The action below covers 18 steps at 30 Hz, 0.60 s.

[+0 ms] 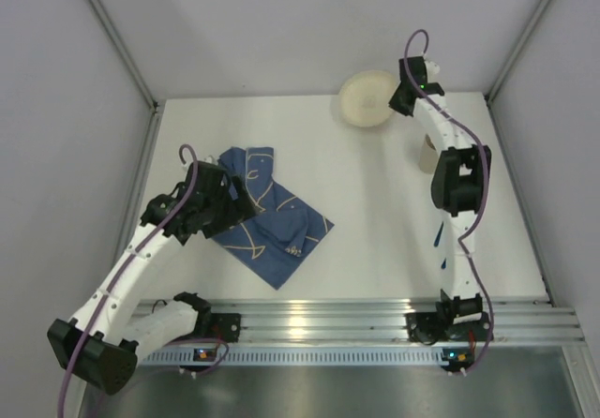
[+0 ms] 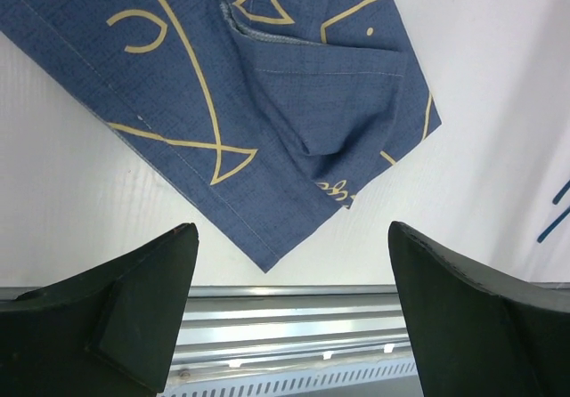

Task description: Set the dinner table for one person

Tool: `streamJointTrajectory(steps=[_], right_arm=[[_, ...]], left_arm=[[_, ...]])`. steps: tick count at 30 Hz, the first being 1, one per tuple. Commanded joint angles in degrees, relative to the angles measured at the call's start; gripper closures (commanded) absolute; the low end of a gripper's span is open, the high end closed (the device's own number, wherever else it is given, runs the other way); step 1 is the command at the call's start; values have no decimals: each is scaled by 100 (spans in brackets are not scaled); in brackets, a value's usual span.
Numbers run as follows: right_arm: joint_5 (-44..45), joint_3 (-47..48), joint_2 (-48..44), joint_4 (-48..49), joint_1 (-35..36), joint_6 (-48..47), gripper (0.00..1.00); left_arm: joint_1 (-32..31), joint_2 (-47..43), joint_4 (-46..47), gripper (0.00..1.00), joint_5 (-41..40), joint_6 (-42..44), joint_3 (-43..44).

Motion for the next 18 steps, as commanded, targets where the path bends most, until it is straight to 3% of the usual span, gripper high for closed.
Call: streamJointTrajectory(steps=[1, 4, 12, 18], right_arm=[[323, 255, -197, 246, -68, 298, 70], [112, 220, -197, 246, -68, 263, 54], [-81, -149, -513, 79, -68, 219, 44], [-1232, -806, -1514, 132, 221, -114, 36]], left_arm=[[-29, -125, -207, 7, -127, -178, -95], [-38, -89, -190, 7, -92, -170, -96], [-73, 165, -5, 7, 57, 15, -43], [-108, 332, 126, 7, 49, 146, -191]])
